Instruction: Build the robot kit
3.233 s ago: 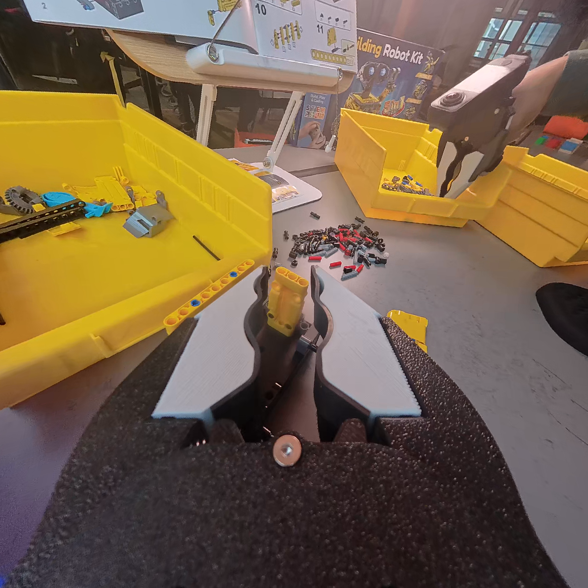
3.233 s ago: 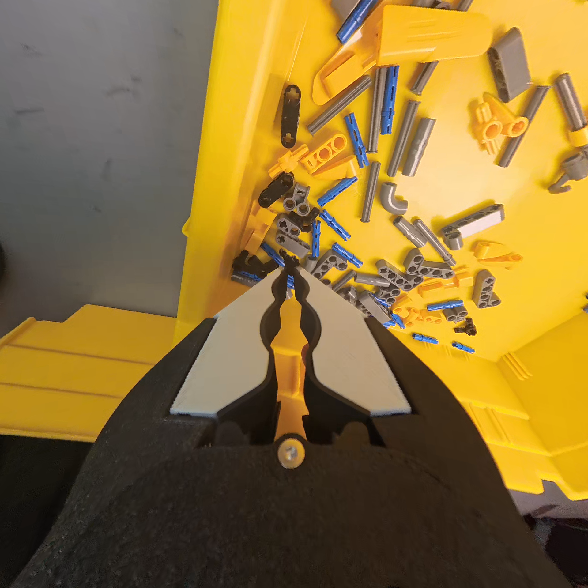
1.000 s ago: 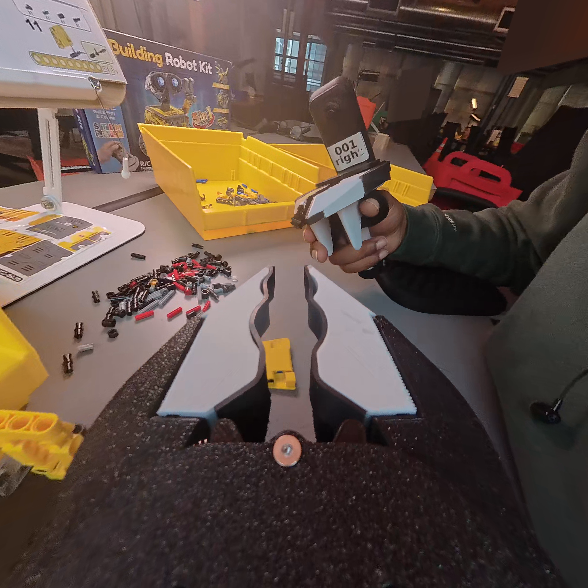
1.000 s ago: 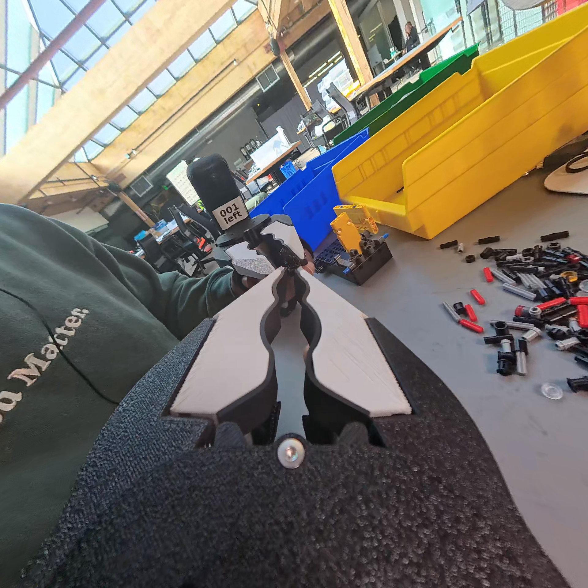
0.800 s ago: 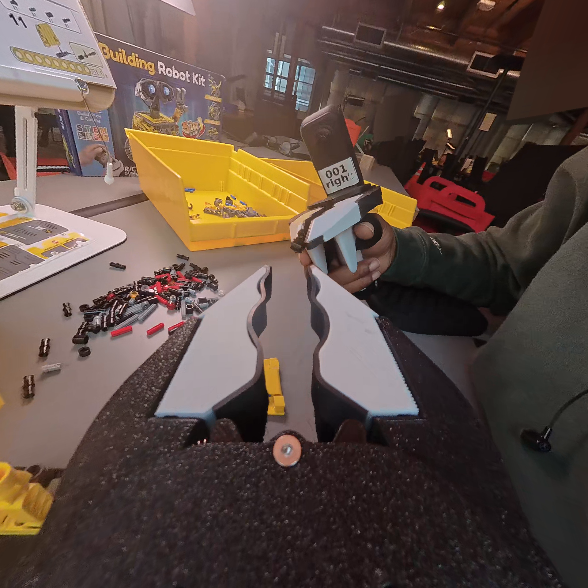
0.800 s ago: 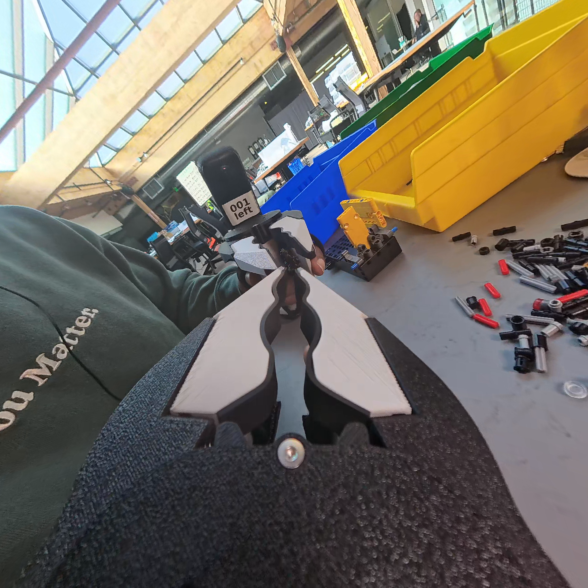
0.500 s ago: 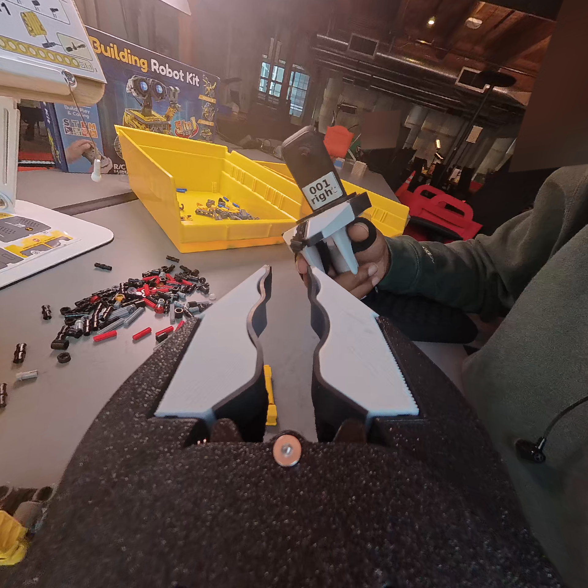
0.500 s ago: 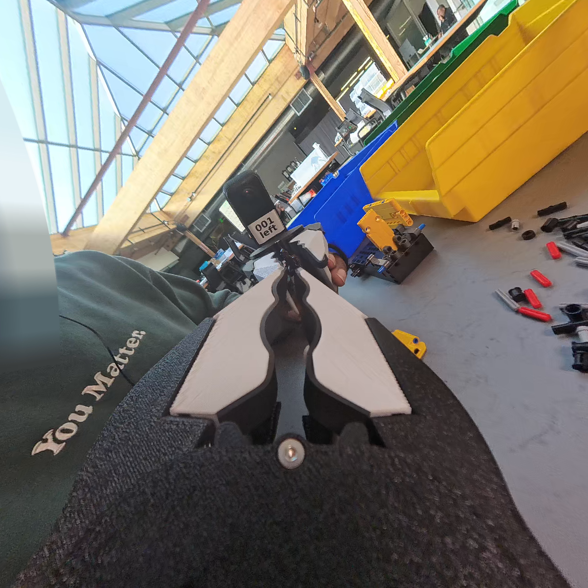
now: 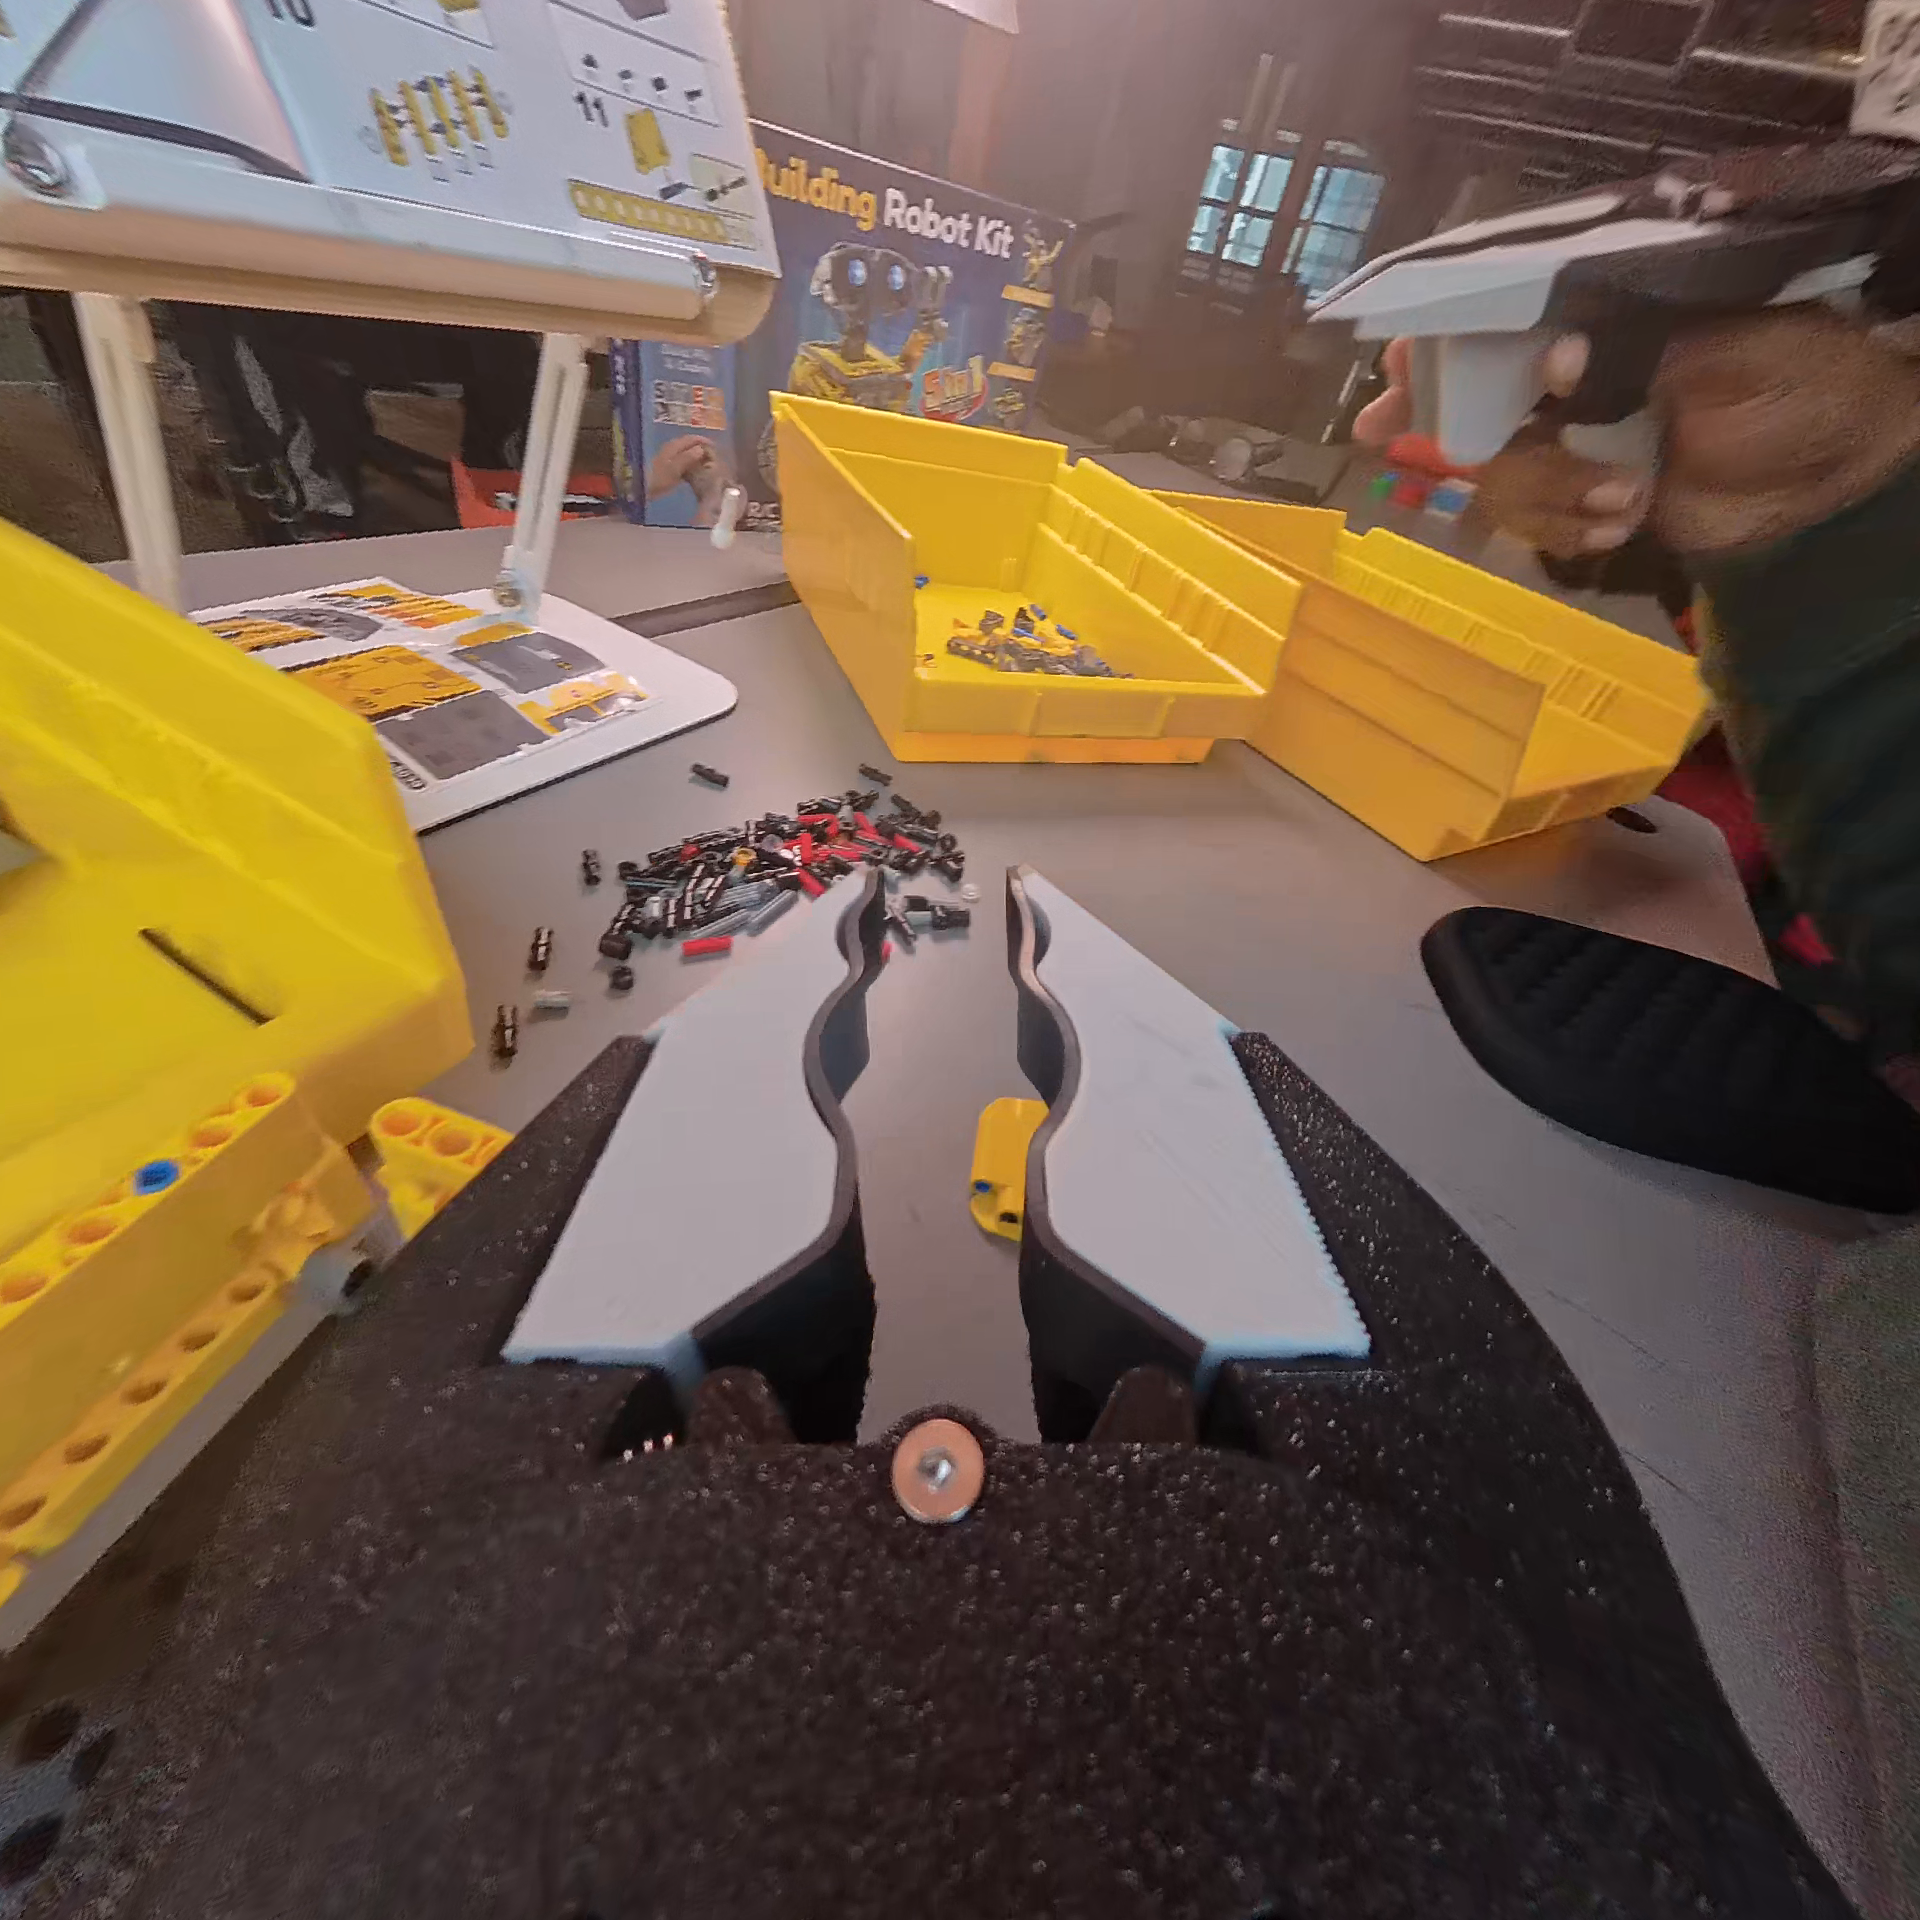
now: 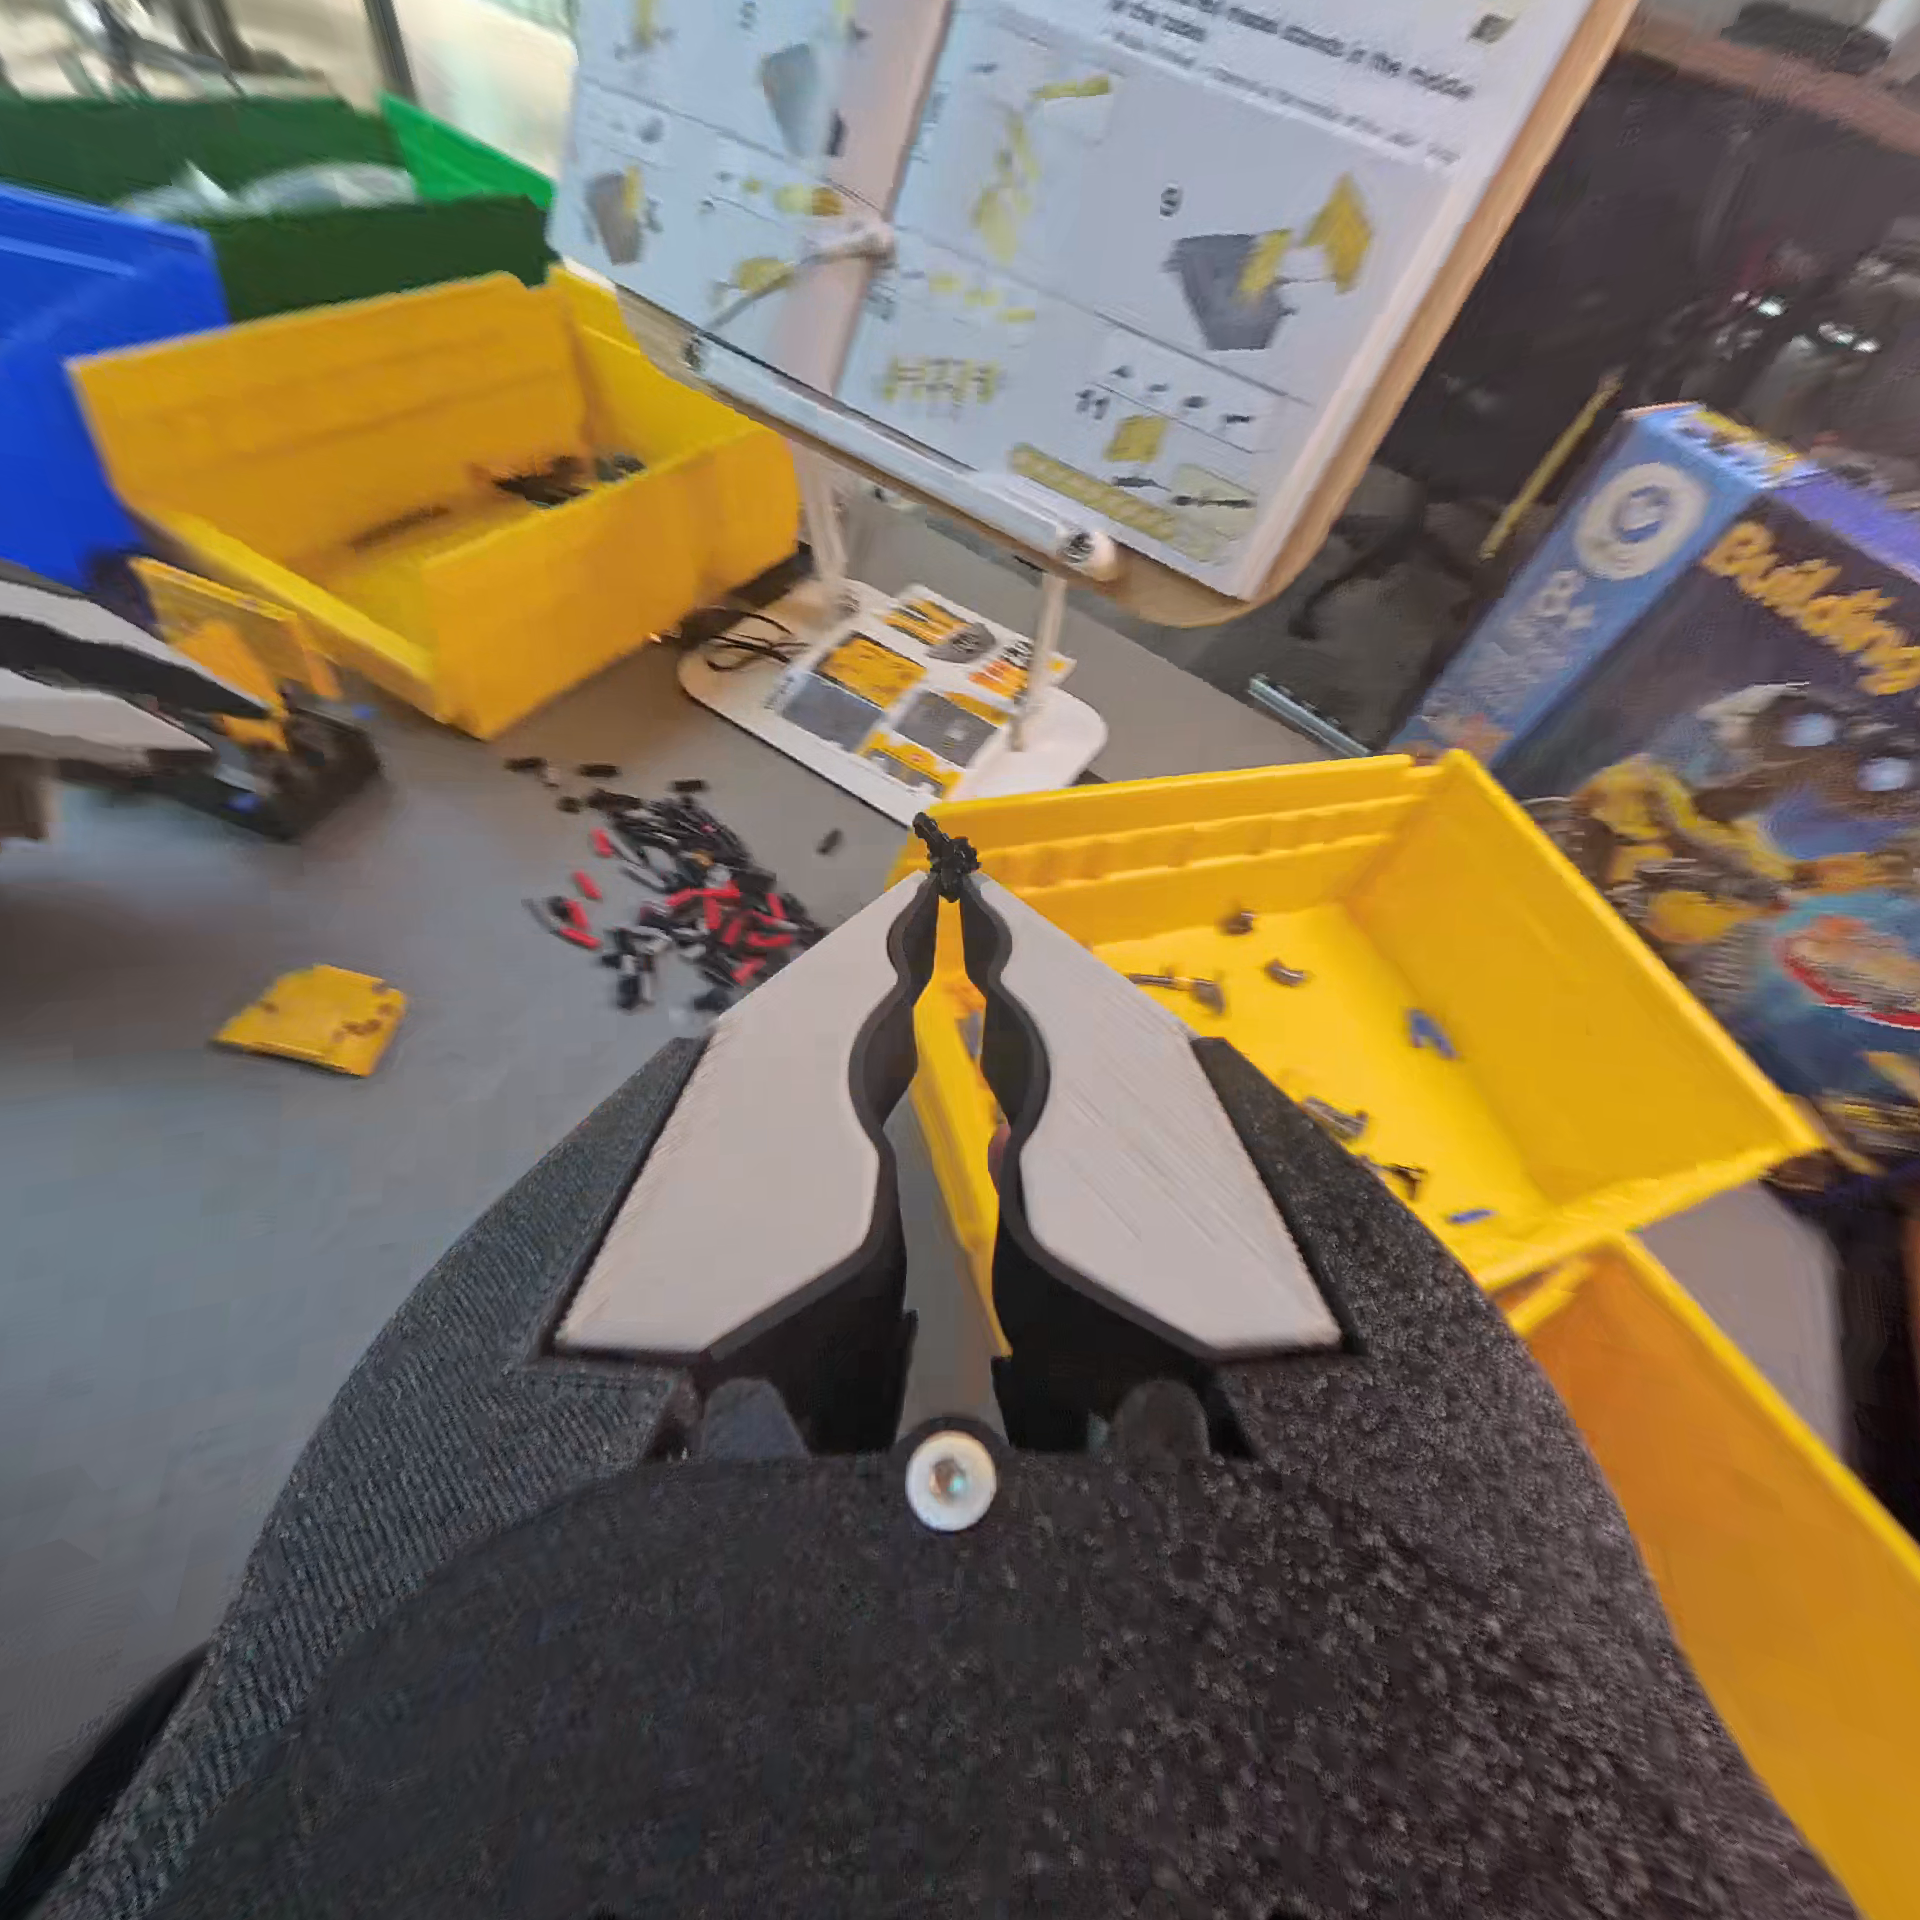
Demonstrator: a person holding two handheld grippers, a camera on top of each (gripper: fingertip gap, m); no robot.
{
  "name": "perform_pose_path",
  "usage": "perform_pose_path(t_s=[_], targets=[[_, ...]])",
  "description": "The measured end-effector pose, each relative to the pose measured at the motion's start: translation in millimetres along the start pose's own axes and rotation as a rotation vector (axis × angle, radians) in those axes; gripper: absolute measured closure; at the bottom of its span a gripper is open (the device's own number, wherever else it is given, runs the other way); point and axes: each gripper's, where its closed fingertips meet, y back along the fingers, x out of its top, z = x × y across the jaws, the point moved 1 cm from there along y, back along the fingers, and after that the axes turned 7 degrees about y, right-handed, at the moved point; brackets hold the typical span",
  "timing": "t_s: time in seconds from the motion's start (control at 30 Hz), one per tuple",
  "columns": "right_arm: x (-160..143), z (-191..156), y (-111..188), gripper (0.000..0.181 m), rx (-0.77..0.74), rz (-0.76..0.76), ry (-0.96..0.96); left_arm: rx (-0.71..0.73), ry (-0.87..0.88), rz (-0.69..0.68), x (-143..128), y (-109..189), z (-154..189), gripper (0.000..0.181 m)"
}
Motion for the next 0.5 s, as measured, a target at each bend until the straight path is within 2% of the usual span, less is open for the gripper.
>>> perform_pose_path(t_s=[0.1, 0.23, 0.37, 0.5], targets=[[-20.0, 49.1, 4.8, 0.178, -0.010, -0.167, 0.083, 0.042, -0.005, 0.004, 2.7, 4.7, -8.8, 0.159], [-71.3, 88.0, -18.6, 0.178, 0.125, -0.412, 0.163, 0.055, -0.015, 0.003, 1.7, 6.2, -9.8, 0.158], [-107.7, 112.4, -48.5, 0.178, 0.235, -0.556, 0.204, 0.074, -0.036, -0.010, -2.5, 5.4, -10.6, 0.158], [-124.8, 105.5, -71.8, 0.178, 0.407, -0.626, 0.217, 0.084, -0.034, -0.018, -4.6, 3.7, -13.3, 0.158]])
